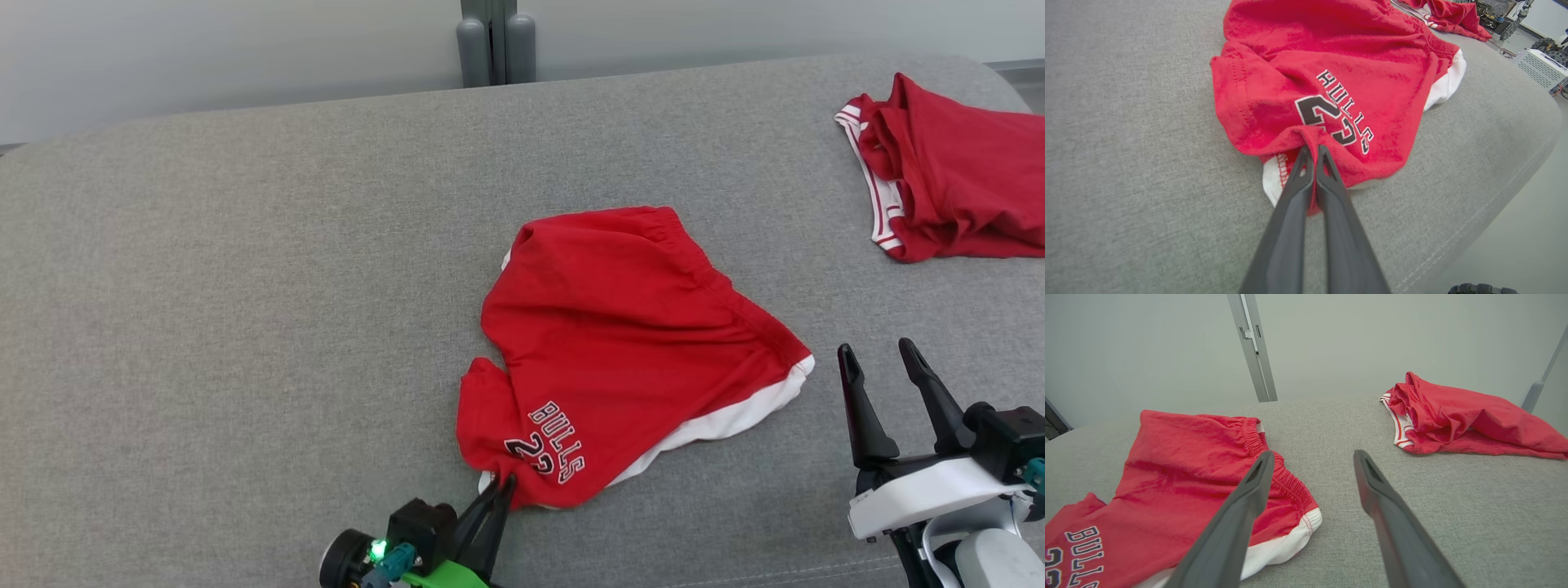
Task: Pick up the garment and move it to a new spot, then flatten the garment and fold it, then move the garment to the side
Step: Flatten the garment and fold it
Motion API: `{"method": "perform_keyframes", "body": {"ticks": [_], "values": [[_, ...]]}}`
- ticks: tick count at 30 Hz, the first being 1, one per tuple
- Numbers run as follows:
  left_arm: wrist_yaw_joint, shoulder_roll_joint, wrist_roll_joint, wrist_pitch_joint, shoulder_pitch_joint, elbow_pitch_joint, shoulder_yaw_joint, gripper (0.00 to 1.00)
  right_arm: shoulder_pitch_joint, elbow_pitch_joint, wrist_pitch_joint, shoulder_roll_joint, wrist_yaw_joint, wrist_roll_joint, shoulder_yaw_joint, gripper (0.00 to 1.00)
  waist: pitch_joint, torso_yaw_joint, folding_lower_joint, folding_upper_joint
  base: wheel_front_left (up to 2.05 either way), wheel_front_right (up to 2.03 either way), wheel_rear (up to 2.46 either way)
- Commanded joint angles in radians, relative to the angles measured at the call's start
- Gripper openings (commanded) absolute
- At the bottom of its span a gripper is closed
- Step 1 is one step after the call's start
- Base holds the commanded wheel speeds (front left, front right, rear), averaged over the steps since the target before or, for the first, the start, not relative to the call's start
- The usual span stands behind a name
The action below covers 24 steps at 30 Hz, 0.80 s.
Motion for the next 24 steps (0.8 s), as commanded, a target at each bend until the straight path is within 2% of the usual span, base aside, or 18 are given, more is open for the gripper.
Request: {"method": "perform_keyframes", "body": {"ticks": [1,9,18,23,24], "values": [[0.008,0.005,0.011,0.000,-0.017,-0.021,0.013,0.00,-0.007,-0.005,-0.004,0.003,-0.002,-0.005,-0.004,1.00,0.002,0.002,0.0000,0.0000,0.00,0.00,0.00],[0.004,0.006,0.058,0.000,-0.087,-0.065,0.096,0.00,-0.021,0.001,-0.004,0.003,-0.002,-0.001,0.004,1.00,0.026,-0.008,0.0000,0.0000,0.00,0.00,0.00],[-0.011,0.005,0.080,0.000,-0.209,0.055,0.156,0.00,-0.049,0.023,-0.004,-0.005,-0.002,0.013,0.012,1.00,0.064,-0.051,0.0000,0.0000,0.00,0.00,0.00],[-0.014,0.005,0.082,0.000,-0.226,0.097,0.182,0.00,-0.053,0.028,-0.004,-0.001,-0.002,0.012,0.011,1.00,0.066,-0.057,0.0000,0.0000,0.00,0.00,0.00],[-0.015,0.005,0.083,0.000,-0.222,0.100,0.187,0.24,-0.050,0.030,-0.004,0.002,-0.002,0.011,0.009,1.00,0.063,-0.056,0.0000,0.0000,0.00,0.00,0.00]]}}
